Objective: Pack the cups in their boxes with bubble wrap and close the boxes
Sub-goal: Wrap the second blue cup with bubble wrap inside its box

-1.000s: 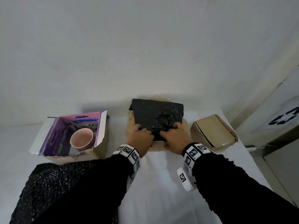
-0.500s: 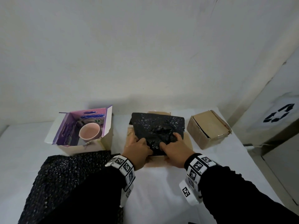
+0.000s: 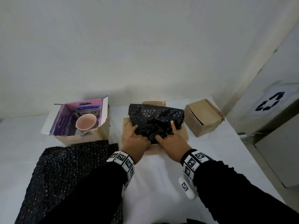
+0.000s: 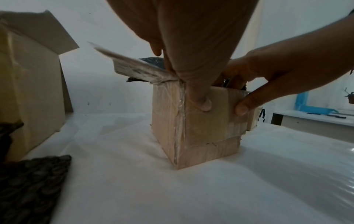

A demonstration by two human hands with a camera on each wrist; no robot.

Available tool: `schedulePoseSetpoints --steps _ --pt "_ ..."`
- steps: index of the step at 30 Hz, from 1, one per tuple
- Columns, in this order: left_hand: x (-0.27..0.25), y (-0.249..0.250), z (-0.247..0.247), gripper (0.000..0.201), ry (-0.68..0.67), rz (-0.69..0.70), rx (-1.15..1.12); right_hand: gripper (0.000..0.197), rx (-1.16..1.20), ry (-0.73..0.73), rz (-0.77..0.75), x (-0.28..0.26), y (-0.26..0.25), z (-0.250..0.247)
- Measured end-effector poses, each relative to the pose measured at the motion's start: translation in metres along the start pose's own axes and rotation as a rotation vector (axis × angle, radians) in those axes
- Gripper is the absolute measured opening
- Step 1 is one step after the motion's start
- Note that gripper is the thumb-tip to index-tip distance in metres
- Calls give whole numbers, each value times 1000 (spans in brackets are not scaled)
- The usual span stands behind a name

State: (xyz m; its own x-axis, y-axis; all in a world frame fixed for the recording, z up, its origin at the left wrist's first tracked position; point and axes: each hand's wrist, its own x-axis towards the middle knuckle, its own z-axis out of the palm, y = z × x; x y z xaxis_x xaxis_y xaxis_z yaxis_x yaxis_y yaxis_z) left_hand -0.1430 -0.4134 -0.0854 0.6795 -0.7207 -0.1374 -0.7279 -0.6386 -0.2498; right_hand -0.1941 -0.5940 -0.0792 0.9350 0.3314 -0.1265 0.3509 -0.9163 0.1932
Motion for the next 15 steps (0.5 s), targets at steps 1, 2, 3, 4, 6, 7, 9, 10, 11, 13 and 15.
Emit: schedulePoseSetpoints --steps 1,2,3,4,6,7,9,10,11,13,15 --pt "-2 0 1 15 -9 -15 -1 32 -10 -18 -6 2 -2 -4" --pt "-3 0 2 9 -8 -39 -3 33 -16 -28 -14 3 -3 -7" --pt "-4 2 3 7 -7 -61 -15 34 -10 -37 -18 4 -4 -10" --pt "-5 4 2 14 -9 -71 -23 33 2 -51 -14 5 -5 -11" --pt "-5 8 4 25 -22 -78 -20 31 19 -82 -2 6 -7 -14" --pt "-4 10 5 28 -27 -78 -13 31 27 -103 3 7 -7 -16" --pt "0 11 7 31 7 -61 -8 32 79 -162 9 9 -5 -18" --pt "0 11 7 30 29 -47 -1 31 134 -184 -4 10 -1 -17" --pt "-1 11 8 30 45 -30 3 28 219 -187 -19 10 5 -16" --pt "-3 9 12 28 70 3 -33 20 457 -36 -16 5 16 -12" --pt "-2 6 16 25 108 47 -92 16 670 329 114 -1 29 -9"
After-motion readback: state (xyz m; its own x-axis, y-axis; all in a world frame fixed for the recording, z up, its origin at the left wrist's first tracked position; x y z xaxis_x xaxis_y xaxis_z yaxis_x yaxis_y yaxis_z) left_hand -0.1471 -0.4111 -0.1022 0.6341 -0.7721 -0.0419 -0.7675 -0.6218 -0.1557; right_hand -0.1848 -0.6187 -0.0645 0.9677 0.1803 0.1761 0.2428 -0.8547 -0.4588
